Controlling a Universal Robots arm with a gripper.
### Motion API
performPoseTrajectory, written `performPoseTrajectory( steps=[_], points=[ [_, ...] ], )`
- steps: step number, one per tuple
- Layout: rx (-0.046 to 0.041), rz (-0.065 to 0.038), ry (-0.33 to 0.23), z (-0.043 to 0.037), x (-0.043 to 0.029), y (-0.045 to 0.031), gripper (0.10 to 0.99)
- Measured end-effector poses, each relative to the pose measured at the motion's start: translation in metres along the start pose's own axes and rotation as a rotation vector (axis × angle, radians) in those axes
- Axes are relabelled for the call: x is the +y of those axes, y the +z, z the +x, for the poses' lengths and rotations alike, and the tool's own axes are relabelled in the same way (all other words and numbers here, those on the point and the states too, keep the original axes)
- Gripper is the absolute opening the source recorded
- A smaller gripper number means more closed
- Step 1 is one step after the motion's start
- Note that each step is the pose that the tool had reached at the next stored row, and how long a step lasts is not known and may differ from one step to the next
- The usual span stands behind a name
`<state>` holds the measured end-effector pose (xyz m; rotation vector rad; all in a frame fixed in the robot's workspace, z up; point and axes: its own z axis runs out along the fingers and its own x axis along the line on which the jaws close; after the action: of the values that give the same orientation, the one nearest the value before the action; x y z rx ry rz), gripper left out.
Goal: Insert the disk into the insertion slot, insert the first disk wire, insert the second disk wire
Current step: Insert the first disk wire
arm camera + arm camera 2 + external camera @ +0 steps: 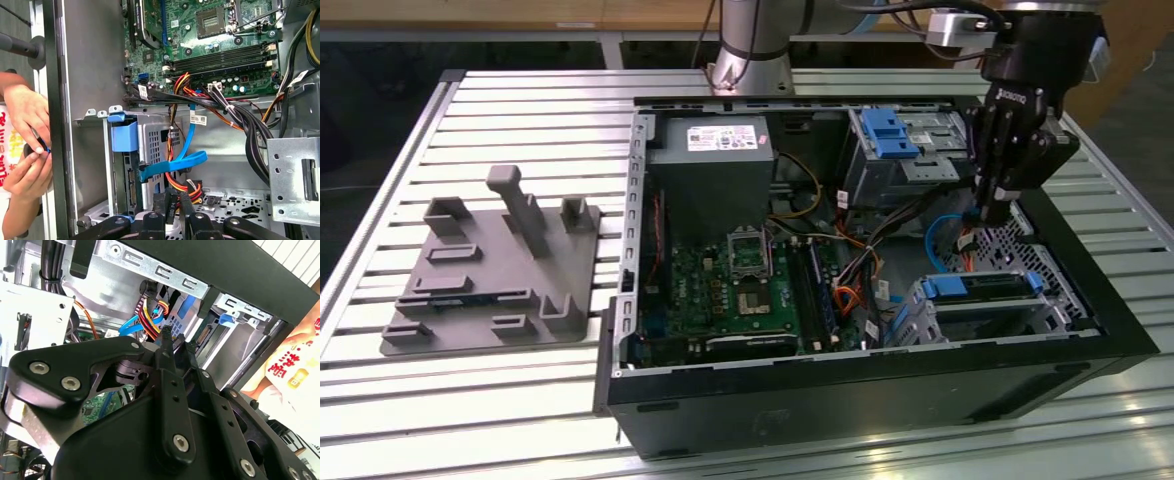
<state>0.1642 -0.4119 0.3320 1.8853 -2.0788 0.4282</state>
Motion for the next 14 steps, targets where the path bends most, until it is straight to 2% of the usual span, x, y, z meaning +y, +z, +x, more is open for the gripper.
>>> performPoseTrajectory(
  steps=[7, 9, 10, 14],
  points=[
    [0.0089, 0.001, 0.000, -0.0004, 0.0006, 0.0004, 0.259],
    [0.0131, 0.001, 0.000, -0.0007, 0.0007, 0.0008, 0.243],
    [0.0155, 0.001, 0.000, -0.0007, 0.0007, 0.0010, 0.176],
    [0.0225, 0.002, 0.001, -0.0008, 0.0007, 0.0012, 0.165]
  ],
)
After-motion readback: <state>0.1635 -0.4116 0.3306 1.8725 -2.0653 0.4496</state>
